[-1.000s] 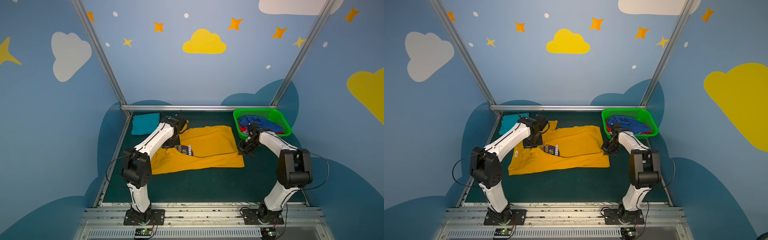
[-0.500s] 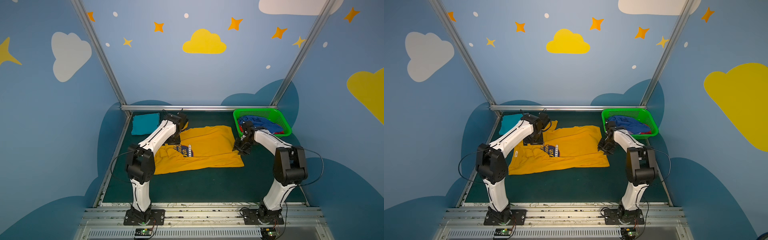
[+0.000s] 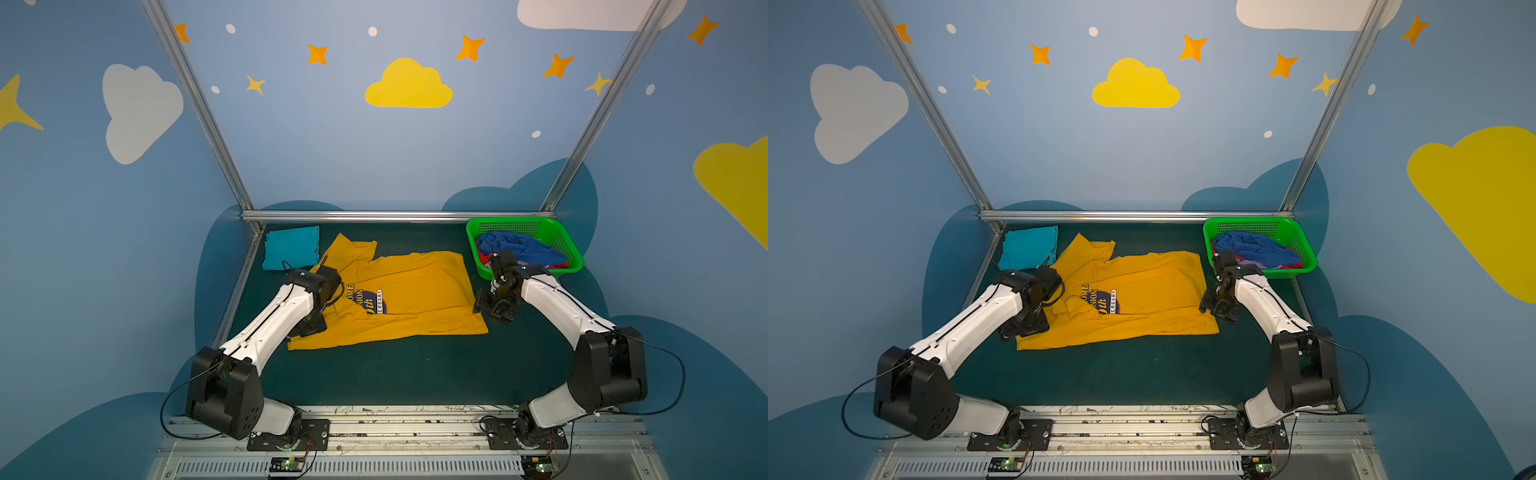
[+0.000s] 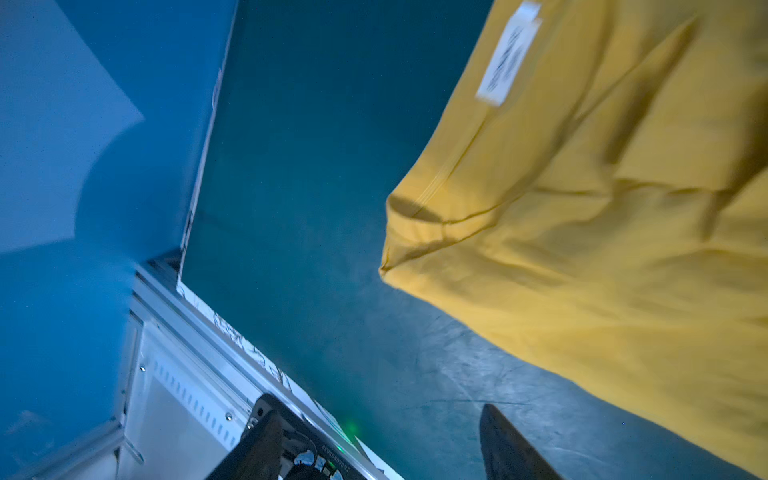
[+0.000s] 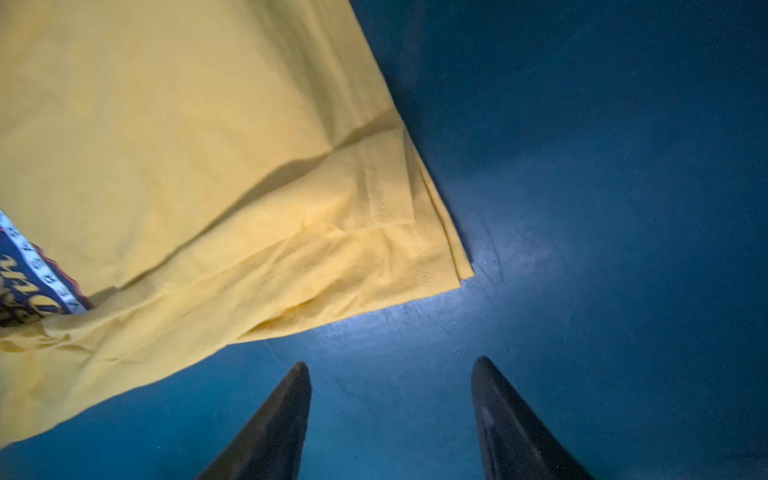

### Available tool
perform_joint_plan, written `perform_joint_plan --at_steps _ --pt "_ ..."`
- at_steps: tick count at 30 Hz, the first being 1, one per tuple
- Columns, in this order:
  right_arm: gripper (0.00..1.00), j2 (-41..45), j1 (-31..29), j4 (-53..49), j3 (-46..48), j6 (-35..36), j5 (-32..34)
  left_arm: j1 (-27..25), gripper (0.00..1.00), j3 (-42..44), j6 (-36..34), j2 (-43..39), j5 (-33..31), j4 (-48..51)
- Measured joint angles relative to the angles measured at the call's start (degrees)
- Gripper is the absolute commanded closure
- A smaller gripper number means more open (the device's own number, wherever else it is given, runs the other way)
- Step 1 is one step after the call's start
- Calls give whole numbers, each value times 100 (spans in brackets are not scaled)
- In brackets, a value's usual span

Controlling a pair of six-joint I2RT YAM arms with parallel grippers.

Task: Fold and stack the t-shirts
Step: 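Move both grippers back to the folded shirt's near edge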

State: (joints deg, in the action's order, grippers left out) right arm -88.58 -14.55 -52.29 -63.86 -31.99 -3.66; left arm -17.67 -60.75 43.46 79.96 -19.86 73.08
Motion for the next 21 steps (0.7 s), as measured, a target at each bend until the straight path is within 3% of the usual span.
perform_joint_plan --at_steps 3,9,14,16,19,21 --pt "36 -50 -87 -13 431 48 -37 219 15 686 234 -334 247 -219" --pt "27 -485 -98 101 612 103 -149 564 15 1191 472 -544 575 -778" --pt "26 -629 -70 337 612 96 -186 1016 16 1506 481 -396 909 -1482" --pt "28 -658 -57 424 612 96 -192 1134 22 1600 481 -306 1012 -1729" --pt "38 -743 -28 549 610 96 -203 1285 44 1661 483 -142 1145 -2096" --pt "45 -817 -4 625 610 92 -236 1399 53 1665 466 2 1220 -2323"
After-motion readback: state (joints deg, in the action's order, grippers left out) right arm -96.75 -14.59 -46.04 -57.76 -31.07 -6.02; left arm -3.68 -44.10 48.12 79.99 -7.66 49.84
